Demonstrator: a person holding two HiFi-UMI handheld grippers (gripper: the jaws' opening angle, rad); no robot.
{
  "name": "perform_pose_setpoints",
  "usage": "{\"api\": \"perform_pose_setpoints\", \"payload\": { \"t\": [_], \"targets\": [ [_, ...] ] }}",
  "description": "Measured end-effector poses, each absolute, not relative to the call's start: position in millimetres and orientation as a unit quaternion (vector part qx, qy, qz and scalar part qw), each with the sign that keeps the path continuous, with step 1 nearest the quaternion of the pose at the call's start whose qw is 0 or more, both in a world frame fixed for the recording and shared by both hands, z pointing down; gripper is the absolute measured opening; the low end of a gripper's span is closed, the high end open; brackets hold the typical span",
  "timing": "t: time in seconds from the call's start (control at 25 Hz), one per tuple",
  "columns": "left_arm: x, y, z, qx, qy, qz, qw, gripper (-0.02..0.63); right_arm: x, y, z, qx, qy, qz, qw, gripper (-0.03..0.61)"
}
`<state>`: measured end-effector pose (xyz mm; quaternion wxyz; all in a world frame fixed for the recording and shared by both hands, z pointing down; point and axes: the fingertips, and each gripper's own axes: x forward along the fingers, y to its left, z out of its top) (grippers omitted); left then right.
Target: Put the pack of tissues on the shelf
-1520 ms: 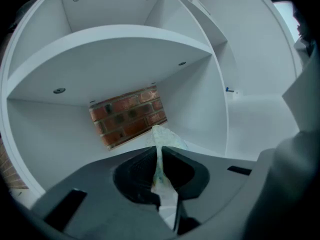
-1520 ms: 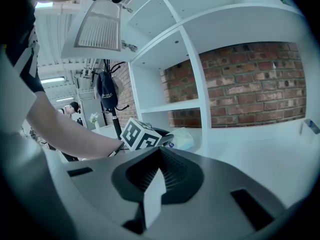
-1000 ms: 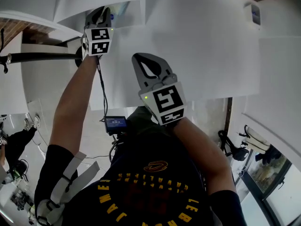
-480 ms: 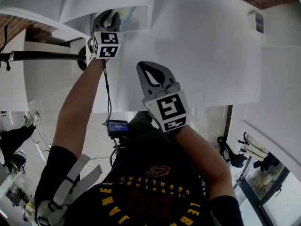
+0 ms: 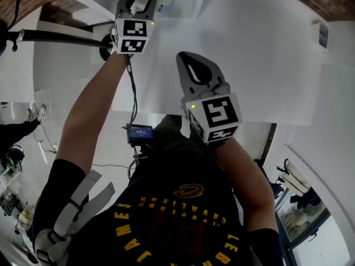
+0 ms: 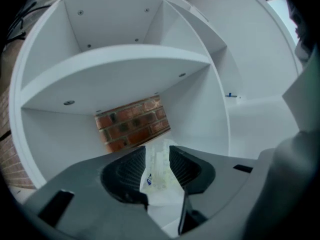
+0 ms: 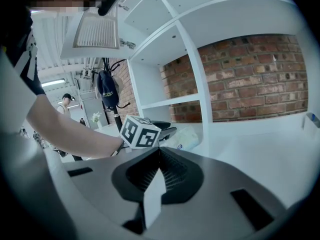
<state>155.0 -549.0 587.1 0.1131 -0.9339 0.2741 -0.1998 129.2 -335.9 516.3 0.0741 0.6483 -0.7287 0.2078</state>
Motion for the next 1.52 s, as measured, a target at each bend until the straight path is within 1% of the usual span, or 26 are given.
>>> {"api": "perform_pose_setpoints", "payload": {
  "t": [0.2,0.4,0.76,0.92,1.32,1.52],
  "targets": [
    [129.1,-531.7,553.1,-0.941,0.274,-0.166,0.107,0.130,130.4,-335.0,514.5,0.643,-0.734,0.203,0.078,0.009],
    [85.6,-519.3,526.5,-0.940,0.290,-0.147,0.102,0.130,120.8,-332.2,513.5,0.630,-0.745,0.204,0.083,0.009],
    [-15.0,-496.9,466.7,-0.937,0.328,-0.112,0.046,0.130,106.3,-331.5,505.1,0.605,-0.765,0.201,0.085,0.009],
    [-49.0,-482.4,446.2,-0.931,0.352,-0.095,0.021,0.130,98.6,-328.8,501.9,0.595,-0.774,0.201,0.084,0.009],
    [-80.5,-403.1,392.3,-0.927,0.371,-0.059,-0.012,0.130,95.1,-308.3,465.9,0.576,-0.792,0.192,0.068,0.009],
    [-86.2,-366.9,369.4,-0.927,0.372,-0.053,-0.006,0.130,99.3,-297.8,439.7,0.578,-0.793,0.183,0.054,0.009]
  ]
}}
